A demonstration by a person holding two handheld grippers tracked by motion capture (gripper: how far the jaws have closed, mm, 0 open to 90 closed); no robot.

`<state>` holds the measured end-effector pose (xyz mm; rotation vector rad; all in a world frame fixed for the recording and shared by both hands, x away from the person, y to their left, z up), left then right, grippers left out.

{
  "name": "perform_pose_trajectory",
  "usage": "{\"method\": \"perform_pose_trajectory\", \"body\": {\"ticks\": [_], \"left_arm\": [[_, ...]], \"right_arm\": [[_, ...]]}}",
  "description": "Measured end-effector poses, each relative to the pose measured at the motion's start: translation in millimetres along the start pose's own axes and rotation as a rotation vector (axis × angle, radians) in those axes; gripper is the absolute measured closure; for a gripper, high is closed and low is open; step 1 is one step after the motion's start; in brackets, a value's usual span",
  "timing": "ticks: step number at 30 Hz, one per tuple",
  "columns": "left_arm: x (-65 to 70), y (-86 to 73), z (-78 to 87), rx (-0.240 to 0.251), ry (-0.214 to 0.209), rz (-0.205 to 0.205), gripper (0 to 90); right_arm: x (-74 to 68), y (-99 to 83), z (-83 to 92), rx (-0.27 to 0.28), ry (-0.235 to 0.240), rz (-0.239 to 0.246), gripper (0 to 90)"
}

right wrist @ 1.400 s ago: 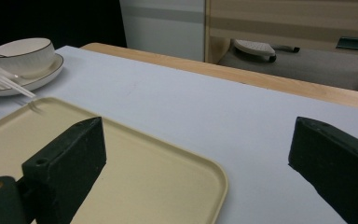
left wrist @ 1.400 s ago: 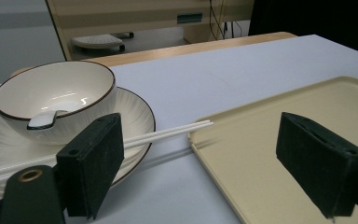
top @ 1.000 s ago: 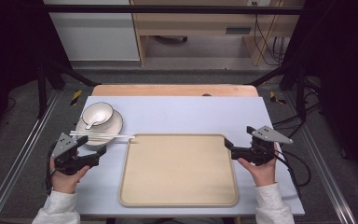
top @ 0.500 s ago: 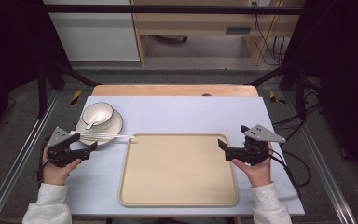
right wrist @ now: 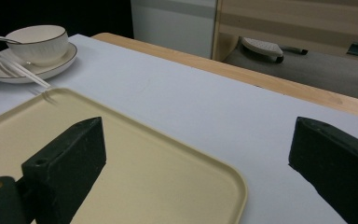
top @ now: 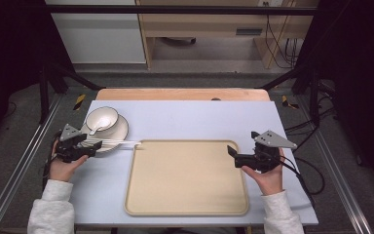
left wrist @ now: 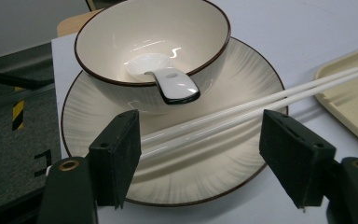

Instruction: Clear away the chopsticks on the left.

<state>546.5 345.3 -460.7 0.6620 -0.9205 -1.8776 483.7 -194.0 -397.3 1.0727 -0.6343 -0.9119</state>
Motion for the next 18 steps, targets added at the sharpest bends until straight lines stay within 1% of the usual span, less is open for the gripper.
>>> {"method": "perform_pose_trajectory", "body": {"ticks": [5,9,12,15,17,18], "left_arm": [[-0.7,-3.1,-10.2,-0.024,0.008,-0.016,32.5],[-1.4,-4.2,-12.9,-0.026,0.007,-0.024,34.4],[-1.7,-7.1,-17.5,-0.046,0.005,-0.038,37.5],[-1.4,-7.8,-20.1,-0.048,0.004,-0.045,39.9],[-0.1,-7.9,-20.3,-0.056,0.012,-0.066,41.4],[-0.1,-7.9,-20.3,-0.056,0.012,-0.066,42.6]], "right_arm": [[0.7,0.3,0.6,0.002,-0.003,-0.002,4.2],[0.6,-0.1,-0.2,-0.001,-0.001,0.001,4.2],[-0.4,-1.1,-1.8,-0.008,-0.001,0.003,4.2],[-0.7,-1.6,-2.4,-0.011,0.001,0.002,4.2],[-0.9,-1.8,-2.6,-0.012,0.001,0.003,4.2],[-0.9,-1.8,-2.6,-0.012,0.001,0.003,4.2]]}}
Point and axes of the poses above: each handheld gripper's, and its own axes: z roughly backward along the jaws, y roughly out of its top, x roughly to its right, the point moved 4 cm from there along -z, roughly forward along the jaws, and after that the axes turned 1 degree about -y, right-handed, at the moved point
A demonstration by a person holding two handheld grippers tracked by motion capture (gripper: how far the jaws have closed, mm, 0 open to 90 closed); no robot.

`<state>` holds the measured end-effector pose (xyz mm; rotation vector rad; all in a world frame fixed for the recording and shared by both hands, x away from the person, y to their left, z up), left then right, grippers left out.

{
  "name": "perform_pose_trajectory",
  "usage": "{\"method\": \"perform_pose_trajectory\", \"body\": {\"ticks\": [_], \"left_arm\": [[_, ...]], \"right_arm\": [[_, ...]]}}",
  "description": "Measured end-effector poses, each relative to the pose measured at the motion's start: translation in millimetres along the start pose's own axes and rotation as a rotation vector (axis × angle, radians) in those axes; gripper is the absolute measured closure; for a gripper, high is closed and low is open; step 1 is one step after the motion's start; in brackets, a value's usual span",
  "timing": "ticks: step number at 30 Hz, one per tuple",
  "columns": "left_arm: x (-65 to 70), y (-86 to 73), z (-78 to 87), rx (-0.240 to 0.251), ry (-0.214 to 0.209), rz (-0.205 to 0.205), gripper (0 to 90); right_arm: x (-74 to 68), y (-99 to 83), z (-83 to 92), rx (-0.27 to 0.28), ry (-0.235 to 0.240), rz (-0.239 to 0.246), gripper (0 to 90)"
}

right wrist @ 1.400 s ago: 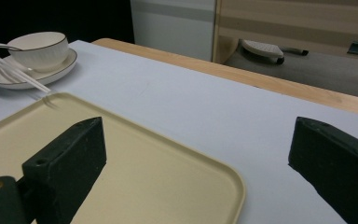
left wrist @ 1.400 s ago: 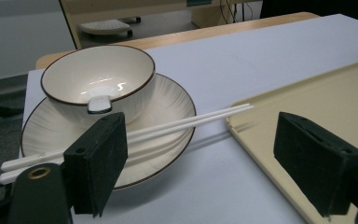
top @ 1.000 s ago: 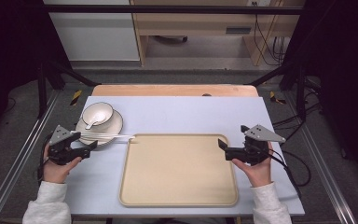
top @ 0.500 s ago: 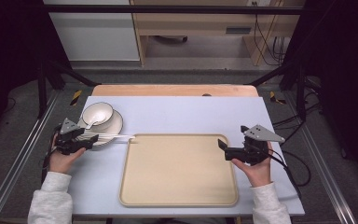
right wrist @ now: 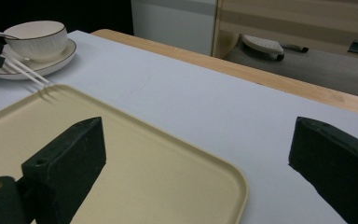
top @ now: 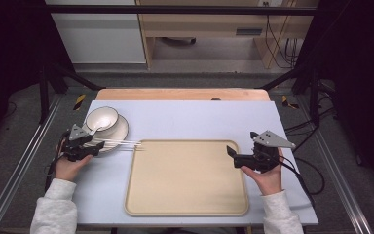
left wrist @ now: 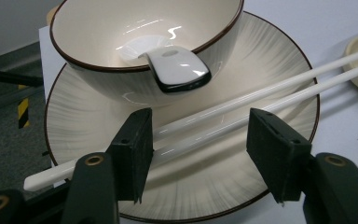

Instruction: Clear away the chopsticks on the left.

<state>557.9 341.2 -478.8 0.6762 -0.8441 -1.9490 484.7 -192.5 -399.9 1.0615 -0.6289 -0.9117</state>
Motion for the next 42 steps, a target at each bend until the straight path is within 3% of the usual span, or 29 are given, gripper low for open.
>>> {"method": "perform_pose_trajectory", "body": {"ticks": [8,11,19,27,42], "left_arm": [[5.3,0.6,1.6,-0.014,-0.009,-0.035,51.7],[8.4,-0.1,0.6,-0.025,-0.031,-0.045,54.5],[12.4,0.0,1.2,-0.042,-0.08,-0.042,65.4],[15.8,0.7,0.3,-0.052,-0.094,-0.047,74.5],[20.9,2.6,-0.9,-0.07,-0.114,-0.046,83.3]], "right_arm": [[0.0,-0.4,-0.3,-0.004,0.002,0.002,4.1],[0.1,-0.2,0.1,-0.002,0.001,-0.001,4.1],[1.4,0.2,1.2,0.003,-0.002,0.0,4.0],[1.5,-0.5,0.7,-0.002,0.001,-0.002,4.1],[1.4,-0.4,0.9,-0.002,0.004,-0.005,4.1]]}}
Point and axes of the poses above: each handheld gripper's, and its own axes: z roughly backward along the jaws, y roughly out of its top, x roughly to its right, the point moved 4 cm from there along -z, roughly forward along the jaws, and after that the axes turned 1 degree about -y, right-handed, at the moved point
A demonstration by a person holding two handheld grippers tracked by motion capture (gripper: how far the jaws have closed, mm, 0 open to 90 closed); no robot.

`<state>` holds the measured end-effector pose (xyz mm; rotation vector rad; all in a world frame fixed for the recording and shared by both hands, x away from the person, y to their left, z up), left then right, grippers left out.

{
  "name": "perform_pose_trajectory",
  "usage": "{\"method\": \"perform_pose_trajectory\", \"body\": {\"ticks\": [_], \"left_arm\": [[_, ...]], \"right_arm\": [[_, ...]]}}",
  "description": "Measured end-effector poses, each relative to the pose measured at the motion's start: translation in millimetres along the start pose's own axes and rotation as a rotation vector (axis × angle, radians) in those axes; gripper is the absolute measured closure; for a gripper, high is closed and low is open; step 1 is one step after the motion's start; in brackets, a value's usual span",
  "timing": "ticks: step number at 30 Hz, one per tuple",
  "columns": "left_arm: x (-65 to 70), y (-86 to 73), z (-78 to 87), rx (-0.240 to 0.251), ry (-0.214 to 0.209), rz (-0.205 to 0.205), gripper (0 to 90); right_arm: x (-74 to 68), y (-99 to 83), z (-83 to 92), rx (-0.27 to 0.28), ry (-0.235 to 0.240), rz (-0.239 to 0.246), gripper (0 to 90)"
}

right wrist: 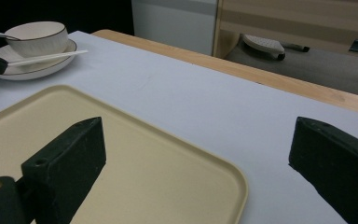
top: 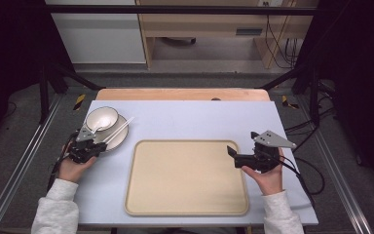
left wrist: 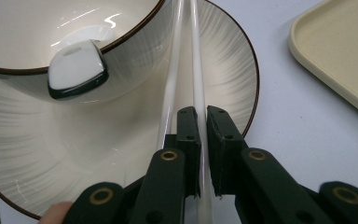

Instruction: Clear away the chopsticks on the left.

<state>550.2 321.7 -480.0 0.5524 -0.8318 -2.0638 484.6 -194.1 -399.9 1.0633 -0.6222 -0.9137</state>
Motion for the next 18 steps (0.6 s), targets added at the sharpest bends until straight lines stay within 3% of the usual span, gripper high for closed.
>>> {"method": "perform_pose_trajectory", "body": {"ticks": [4,12,18], "left_arm": [[-0.1,0.6,-0.5,-0.003,0.004,0.002,80.1],[1.5,5.3,-9.3,-0.014,0.016,0.054,79.5],[3.9,6.4,-14.8,-0.049,0.027,0.047,81.8]], "right_arm": [[-0.2,0.0,-0.3,-0.001,0.0,-0.001,4.1],[0.4,0.1,-0.1,-0.003,0.003,0.001,3.9],[-0.1,0.0,-0.5,-0.005,0.007,-0.004,3.8]]}}
Point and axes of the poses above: each handheld gripper's, and its own axes: z roughly backward along the jaws, y roughly out of its top, x roughly to its right, the point moved 4 cm from there along -z, roughly forward along the jaws, and after that the axes turned 1 degree about -y, right-handed, at the moved point
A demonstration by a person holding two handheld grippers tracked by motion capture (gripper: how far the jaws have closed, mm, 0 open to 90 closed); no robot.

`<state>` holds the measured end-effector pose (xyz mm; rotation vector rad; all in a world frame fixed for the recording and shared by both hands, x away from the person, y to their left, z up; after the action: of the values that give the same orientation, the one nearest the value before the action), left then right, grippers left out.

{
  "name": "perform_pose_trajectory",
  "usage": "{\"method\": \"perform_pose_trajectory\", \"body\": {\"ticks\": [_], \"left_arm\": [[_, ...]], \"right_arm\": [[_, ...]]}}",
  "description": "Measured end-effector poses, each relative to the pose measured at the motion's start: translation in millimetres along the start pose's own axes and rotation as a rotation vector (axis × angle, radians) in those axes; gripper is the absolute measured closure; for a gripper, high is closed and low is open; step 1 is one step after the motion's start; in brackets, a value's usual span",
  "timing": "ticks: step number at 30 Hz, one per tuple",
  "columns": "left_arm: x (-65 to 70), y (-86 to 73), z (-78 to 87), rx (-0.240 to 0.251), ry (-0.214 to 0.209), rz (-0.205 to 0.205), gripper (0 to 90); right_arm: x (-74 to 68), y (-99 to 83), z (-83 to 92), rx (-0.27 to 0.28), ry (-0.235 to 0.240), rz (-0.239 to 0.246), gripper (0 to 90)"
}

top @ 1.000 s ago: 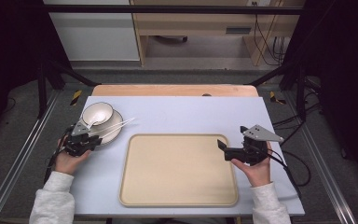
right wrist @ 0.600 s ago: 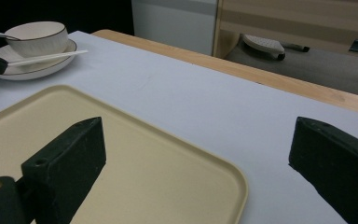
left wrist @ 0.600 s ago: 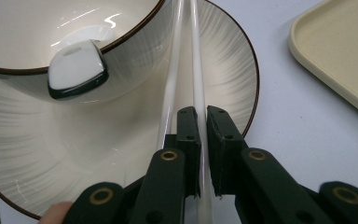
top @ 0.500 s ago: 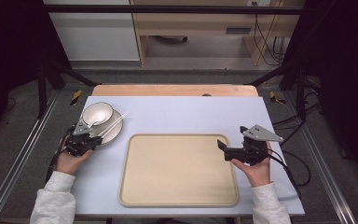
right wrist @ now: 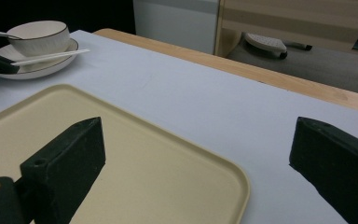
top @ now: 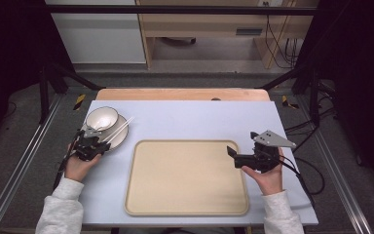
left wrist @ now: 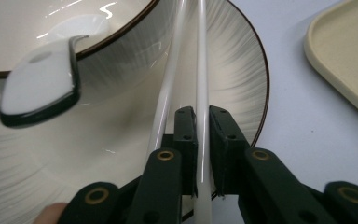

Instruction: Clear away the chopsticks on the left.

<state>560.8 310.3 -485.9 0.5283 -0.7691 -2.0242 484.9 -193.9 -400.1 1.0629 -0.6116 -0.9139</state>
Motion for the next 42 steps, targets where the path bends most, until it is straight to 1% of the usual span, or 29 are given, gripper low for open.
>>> {"method": "perform_pose_trajectory", "body": {"ticks": [1,8,12,13,14,15,17,20,22,24,25,28,29,30,31,36,37,38,40,41,42], "left_arm": [[-0.3,-0.2,-0.7,-0.013,0.005,-0.007,82.4],[0.9,0.9,0.0,-0.013,0.002,-0.001,83.9],[2.7,2.7,1.6,0.004,0.0,0.005,84.1],[3.4,4.5,4.5,0.016,-0.006,0.01,84.1],[3.4,4.5,4.5,0.016,-0.006,0.01,84.1],[3.8,6.6,8.7,0.035,0.001,0.017,84.1],[4.8,8.3,13.7,0.052,-0.002,0.029,84.1],[6.5,10.1,17.6,0.058,0.003,0.025,84.2],[11.5,13.3,22.4,0.068,0.017,0.029,84.2],[13.2,14.2,23.6,0.073,0.019,0.034,84.2],[16.4,15.9,26.2,0.081,0.026,0.038,84.2],[22.9,18.7,31.2,0.093,0.038,0.045,84.2],[28.0,20.6,34.5,0.108,0.042,0.061,84.1],[28.0,20.6,34.5,0.108,0.042,0.061,84.1],[32.8,21.7,37.8,0.118,0.046,0.069,84.1],[48.1,21.3,44.0,0.132,0.056,0.083,84.2],[49.9,21.1,45.2,0.134,0.056,0.083,84.1],[53.7,20.8,46.7,0.144,0.056,0.093,84.1],[56.1,20.4,47.9,0.149,0.056,0.1,84.1],[63.1,19.8,51.3,0.162,0.065,0.108,84.1],[63.1,19.8,51.3,0.162,0.065,0.108,84.1]], "right_arm": [[0.1,-0.1,-0.1,-0.001,0.0,0.001,3.7],[0.2,-0.4,-0.8,-0.003,-0.002,0.003,3.7],[0.3,-0.7,-1.2,-0.003,-0.001,0.003,3.6],[0.5,-0.7,-1.1,-0.003,-0.001,0.003,3.6],[0.5,-0.7,-1.1,-0.003,-0.001,0.003,3.6],[1.2,-0.7,-0.5,-0.001,0.001,0.001,3.6],[2.3,-0.5,0.1,0.003,-0.003,-0.002,3.7],[3.5,-0.1,1.8,0.009,-0.004,-0.012,3.7],[4.6,0.8,3.7,0.015,-0.006,-0.015,3.7],[5.4,1.0,5.0,0.016,-0.006,-0.013,3.7],[6.1,1.3,5.5,0.021,-0.008,-0.012,3.7],[9.7,1.3,8.6,0.025,-0.018,-0.029,3.7],[10.3,1.3,8.9,0.026,-0.019,-0.031,3.7],[10.3,1.3,8.9,0.026,-0.019,-0.031,3.7],[11.7,1.2,9.1,0.029,-0.021,-0.031,3.6],[14.5,0.7,10.5,0.03,-0.026,-0.04,3.6],[14.8,0.9,11.1,0.034,-0.03,-0.049,3.7],[15.3,0.8,11.7,0.033,-0.03,-0.048,3.7],[16.5,0.7,12.2,0.038,-0.039,-0.05,3.8],[17.2,0.3,12.6,0.038,-0.042,-0.051,3.9],[17.2,0.3,12.6,0.038,-0.042,-0.051,3.9]]}}
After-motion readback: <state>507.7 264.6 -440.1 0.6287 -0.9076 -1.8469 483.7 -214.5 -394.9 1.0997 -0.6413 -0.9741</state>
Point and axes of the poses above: each handheld gripper's, and its own axes: z roughly backward along the jaws, y roughly out of its top, x roughly to its right, the point moved 4 cm from there along -z, roughly forward along the jaws, and after that the axes turned 1 degree about -y, right-handed, at the moved point
